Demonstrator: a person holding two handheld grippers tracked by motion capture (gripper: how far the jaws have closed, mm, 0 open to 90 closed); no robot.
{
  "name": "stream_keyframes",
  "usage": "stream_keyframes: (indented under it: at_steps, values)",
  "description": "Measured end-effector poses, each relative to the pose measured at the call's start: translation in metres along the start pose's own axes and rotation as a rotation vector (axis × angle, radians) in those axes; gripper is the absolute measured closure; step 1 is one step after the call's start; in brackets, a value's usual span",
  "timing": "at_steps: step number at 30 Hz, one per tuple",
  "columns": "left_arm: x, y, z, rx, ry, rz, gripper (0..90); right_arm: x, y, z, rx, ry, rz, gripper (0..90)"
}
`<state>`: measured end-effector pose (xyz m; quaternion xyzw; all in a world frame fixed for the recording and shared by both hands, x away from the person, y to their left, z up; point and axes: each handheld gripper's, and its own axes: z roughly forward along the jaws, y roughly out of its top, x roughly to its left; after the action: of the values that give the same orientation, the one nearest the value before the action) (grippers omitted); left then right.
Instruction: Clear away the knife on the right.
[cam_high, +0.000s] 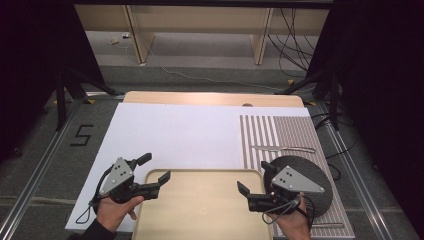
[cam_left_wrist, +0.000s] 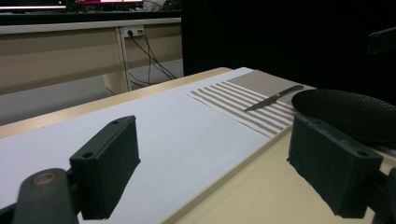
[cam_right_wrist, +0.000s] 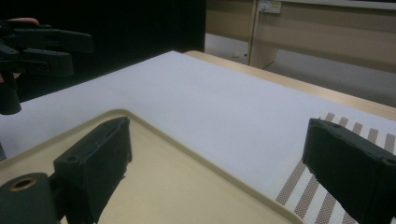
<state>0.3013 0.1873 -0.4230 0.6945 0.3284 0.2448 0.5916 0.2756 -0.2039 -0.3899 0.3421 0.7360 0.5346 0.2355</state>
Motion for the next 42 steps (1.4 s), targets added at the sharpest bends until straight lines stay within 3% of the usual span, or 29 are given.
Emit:
stream_keyframes:
  at_steps: [24, 42]
  values:
    - [-0.001, 0.000, 0.000, -0.006, -0.006, 0.010, 15.9, -0.008, 0.002, -0.004, -0.003, -0.028, -0.017, 9.4]
    - [-0.001, 0.000, 0.000, -0.009, -0.003, 0.016, 15.9, -0.038, 0.014, -0.008, 0.041, -0.069, -0.063, 9.9]
